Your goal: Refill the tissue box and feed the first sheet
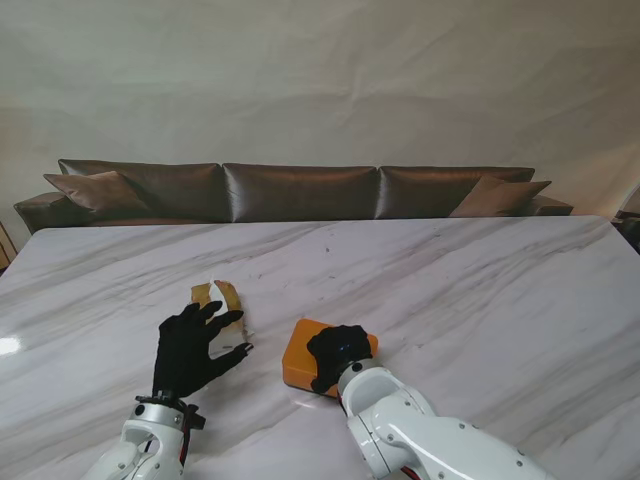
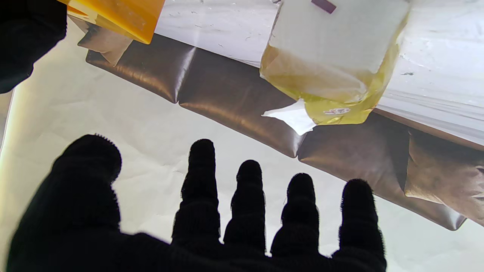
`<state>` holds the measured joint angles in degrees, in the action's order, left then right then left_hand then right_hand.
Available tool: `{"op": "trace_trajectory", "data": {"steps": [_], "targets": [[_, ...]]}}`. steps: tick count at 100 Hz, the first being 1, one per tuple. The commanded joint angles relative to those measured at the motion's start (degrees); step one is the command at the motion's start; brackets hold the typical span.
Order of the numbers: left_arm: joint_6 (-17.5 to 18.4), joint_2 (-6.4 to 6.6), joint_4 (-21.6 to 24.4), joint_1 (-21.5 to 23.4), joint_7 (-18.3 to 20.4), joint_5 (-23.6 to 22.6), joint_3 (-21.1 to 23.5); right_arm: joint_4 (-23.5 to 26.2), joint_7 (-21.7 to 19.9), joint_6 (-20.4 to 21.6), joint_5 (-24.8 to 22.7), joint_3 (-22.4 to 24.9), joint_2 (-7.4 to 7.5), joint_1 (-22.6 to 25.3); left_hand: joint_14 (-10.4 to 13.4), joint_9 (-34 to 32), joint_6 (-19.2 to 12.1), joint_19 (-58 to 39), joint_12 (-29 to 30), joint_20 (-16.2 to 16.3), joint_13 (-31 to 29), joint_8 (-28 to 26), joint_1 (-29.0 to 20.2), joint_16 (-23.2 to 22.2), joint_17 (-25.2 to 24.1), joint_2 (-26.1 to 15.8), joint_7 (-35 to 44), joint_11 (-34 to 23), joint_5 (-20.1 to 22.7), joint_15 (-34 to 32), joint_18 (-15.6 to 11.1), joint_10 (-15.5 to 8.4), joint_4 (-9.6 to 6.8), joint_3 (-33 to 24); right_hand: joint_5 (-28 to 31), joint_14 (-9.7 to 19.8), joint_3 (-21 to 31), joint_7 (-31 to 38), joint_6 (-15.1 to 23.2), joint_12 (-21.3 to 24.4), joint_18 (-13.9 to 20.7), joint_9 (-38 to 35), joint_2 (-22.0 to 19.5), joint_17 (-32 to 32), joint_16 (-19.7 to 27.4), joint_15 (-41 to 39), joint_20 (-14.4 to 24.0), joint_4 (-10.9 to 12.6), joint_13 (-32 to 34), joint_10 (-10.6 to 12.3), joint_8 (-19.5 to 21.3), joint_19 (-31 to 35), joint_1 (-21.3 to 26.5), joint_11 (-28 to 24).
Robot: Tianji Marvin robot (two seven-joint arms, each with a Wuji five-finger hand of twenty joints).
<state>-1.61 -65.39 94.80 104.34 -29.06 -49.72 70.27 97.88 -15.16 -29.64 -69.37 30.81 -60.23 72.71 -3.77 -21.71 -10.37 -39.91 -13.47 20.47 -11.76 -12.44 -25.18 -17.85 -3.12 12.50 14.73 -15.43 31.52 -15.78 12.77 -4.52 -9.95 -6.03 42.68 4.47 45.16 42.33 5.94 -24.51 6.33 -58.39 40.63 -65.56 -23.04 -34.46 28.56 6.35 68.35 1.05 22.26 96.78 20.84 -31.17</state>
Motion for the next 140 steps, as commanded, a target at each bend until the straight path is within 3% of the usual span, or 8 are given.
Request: {"op": "trace_trajectory", "data": {"steps": [1, 15, 23, 31, 53, 77, 108, 140], "targets": [[0.21, -0.32, 0.15, 0.77, 0.41, 0.09, 0.44, 0.11, -1.17, -0.11, -0.28, -0.31, -0.03, 0.14, -0.28, -1.26, -0.29, -0.54, -0.55, -0.32, -0.99, -0.99, -0.31, -0.47, -1.10, -2.07, 0.71, -0.49, 1.11, 0.84, 1.00, 0.25, 1.20, 1.15, 2.22, -3.52, -2.17, 2.19, 3.80, -2.89, 16.67, -2.81, 2.45, -0.71, -1.97, -4.32, -0.33, -2.02, 5.30, 1.80, 1.96, 7.55, 4.33, -3.06], [0.13, -0.35, 0.42, 1.26, 0.18, 0.02, 0.89, 0.12, -1.21, -0.19, -0.28, -0.37, -0.03, 0.12, -0.21, -1.34, -0.27, -0.54, -0.55, -0.32, -1.02, -1.05, -0.35, -0.48, -1.10, -2.03, 0.82, -0.51, 1.28, 0.82, 1.00, 0.27, 1.21, 1.16, 1.88, -2.68, -2.32, 18.80, 13.14, -16.59, 16.88, -4.81, 9.48, -0.69, -8.61, -14.91, -0.76, -7.73, 5.70, 4.92, 2.92, 8.51, 13.55, -14.38], [0.06, -0.37, 0.55, 1.38, 0.05, -0.03, 1.03, 0.12, -1.21, -0.19, -0.28, -0.37, -0.03, 0.12, -0.30, -1.34, -0.27, -0.54, -0.54, -0.32, -0.99, -1.08, -0.36, -0.47, -1.10, -2.09, 0.87, -0.49, 1.31, 0.84, 1.00, 0.24, 1.21, 1.15, 3.47, -2.50, 22.74, 21.91, 15.63, -22.62, 16.24, -5.87, 23.07, -0.35, -11.48, -22.09, -0.93, -20.82, 5.15, 6.78, 9.31, 8.86, 6.46, -18.35], [0.00, -0.41, 0.57, 1.27, -0.14, -0.01, 0.91, 0.12, -1.21, -0.19, -0.28, -0.37, -0.03, 0.12, -0.30, -1.35, -0.29, -0.54, -0.54, -0.32, -1.03, -1.12, -0.38, -0.47, -1.10, -1.94, 0.90, -0.49, 1.31, 0.84, 1.00, 0.27, 1.22, 1.17, 4.61, -2.41, 26.93, 25.04, 18.51, -25.92, 15.55, -6.83, 24.96, 0.10, -13.68, -27.80, -1.05, -24.21, 5.07, 8.10, 13.19, 9.01, 5.22, -21.96], [0.03, -0.57, 0.10, 0.13, -0.68, 0.33, -0.24, 0.12, -1.21, -0.19, -0.28, -0.37, -0.03, 0.12, -0.43, -1.33, -0.07, -0.80, -0.54, -0.19, -1.24, -1.11, -0.54, -0.50, -0.99, -1.62, 0.83, -0.48, 1.08, 0.77, 0.96, 0.34, 1.20, 1.15, 6.46, -2.48, 28.28, 27.01, 21.11, -30.09, 14.22, -7.82, 23.10, 0.57, -15.85, -34.78, -1.39, -23.32, 4.79, 9.21, 20.44, 8.99, 2.79, -25.81], [0.71, -0.49, -0.28, -1.59, 0.00, 0.51, -1.67, 0.12, -1.21, -0.19, -0.28, -0.37, -0.03, 0.12, -0.82, -1.26, 1.02, -1.76, -0.57, 0.28, -1.72, -0.95, -0.62, -0.69, -0.56, -0.99, 0.52, -0.54, 0.25, 0.43, 1.10, 0.46, 1.09, 1.08, 11.45, -2.76, 33.91, 26.50, 22.69, -33.64, 13.45, -10.59, 22.38, -0.81, -17.03, -39.86, -1.56, -18.08, 6.42, 9.70, 29.42, 10.09, -0.28, -29.26], [0.99, -0.52, -0.46, -3.38, 0.19, 0.60, -3.45, 3.49, -0.47, 0.68, -2.82, 6.84, -0.24, 4.89, -0.89, -1.21, 1.56, -2.69, -0.60, 0.76, -1.81, -0.81, -0.42, -0.87, -0.35, -0.80, 0.55, -0.59, -0.25, 0.23, 1.12, 0.57, 1.01, 0.99, 12.56, -2.60, 36.51, 26.51, 21.90, -35.68, 13.55, -11.72, 22.32, -1.81, -17.77, -42.34, -1.52, -15.60, 7.35, 9.55, 32.60, 11.09, -0.75, -30.50], [1.42, -0.24, -0.64, -4.89, 2.17, 0.71, -4.91, 4.69, 2.85, -0.44, 3.10, 10.51, -0.89, 5.64, -1.28, -0.21, 4.31, -2.71, -0.51, 0.80, -1.10, -0.31, -0.13, -0.83, -0.56, 2.16, -0.08, -0.32, -1.79, 0.47, 1.10, 0.92, 0.74, 1.03, 13.78, -2.40, 38.64, 26.91, 20.11, -37.04, 13.49, -13.42, 23.72, -3.15, -19.24, -46.09, -1.43, -14.39, 7.28, 8.95, 34.43, 12.52, -0.76, -31.61]]}}
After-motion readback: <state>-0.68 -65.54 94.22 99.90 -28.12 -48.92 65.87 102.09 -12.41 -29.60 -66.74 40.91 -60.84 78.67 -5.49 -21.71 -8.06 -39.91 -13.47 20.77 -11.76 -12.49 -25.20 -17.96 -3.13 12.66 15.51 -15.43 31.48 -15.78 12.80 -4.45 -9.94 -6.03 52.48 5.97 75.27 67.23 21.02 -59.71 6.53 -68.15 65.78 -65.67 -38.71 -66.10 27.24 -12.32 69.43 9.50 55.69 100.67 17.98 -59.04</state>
